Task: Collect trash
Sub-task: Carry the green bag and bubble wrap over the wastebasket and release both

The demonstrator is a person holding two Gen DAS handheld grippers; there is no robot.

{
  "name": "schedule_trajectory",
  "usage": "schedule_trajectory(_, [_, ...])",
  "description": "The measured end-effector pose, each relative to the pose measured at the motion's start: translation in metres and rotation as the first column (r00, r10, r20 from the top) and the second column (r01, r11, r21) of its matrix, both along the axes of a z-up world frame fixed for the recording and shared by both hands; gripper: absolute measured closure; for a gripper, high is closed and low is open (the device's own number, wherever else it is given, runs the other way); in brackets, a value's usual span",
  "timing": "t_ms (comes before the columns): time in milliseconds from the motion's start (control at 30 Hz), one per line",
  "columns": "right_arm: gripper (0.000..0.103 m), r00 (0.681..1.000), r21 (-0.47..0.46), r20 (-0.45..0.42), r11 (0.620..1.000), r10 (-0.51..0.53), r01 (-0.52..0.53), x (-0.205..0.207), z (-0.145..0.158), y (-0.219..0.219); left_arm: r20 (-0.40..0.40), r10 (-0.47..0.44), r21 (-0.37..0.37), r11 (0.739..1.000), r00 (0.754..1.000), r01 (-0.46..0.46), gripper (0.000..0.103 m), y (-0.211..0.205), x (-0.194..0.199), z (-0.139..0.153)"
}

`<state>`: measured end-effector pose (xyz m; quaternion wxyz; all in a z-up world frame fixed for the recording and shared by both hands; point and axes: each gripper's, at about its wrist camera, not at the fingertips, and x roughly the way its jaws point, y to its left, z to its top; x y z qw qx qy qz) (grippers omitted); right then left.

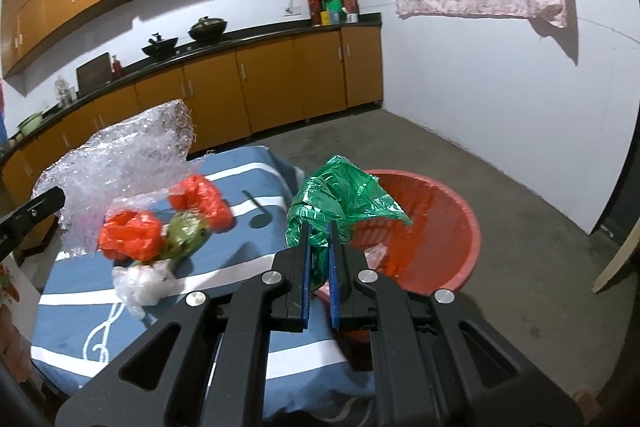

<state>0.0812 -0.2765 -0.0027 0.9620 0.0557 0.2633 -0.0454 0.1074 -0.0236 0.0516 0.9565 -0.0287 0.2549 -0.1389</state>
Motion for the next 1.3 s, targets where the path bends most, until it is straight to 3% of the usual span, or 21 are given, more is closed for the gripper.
schedule_trajectory(733, [0.095, 0.991, 0.021, -0.007, 0.991, -0.131, 0.131, 0.038, -0.015, -0.070, -0.121, -0.185, -0.050, 0.982, 0.975, 0.180, 0.093, -0.122, 0.092, -0.054])
schedule_trajectory(1233, [0.095, 0.990, 0.108, 0.012, 0.985, -0.137, 0.135, 0.069, -0.024, -0.093, -0.151, -0.251, -0.040, 0.968, 0.956, 0.248, 0.091, -0.169, 0.126, -0.080])
schedule_trajectory(1300, [0.089, 0.991, 0.129, 0.010, 0.983, -0.135, 0.133, 0.072, -0.027, -0.097, -0.158, -0.248, -0.041, 0.969, 0.956, 0.245, 0.086, -0.169, 0.130, -0.084])
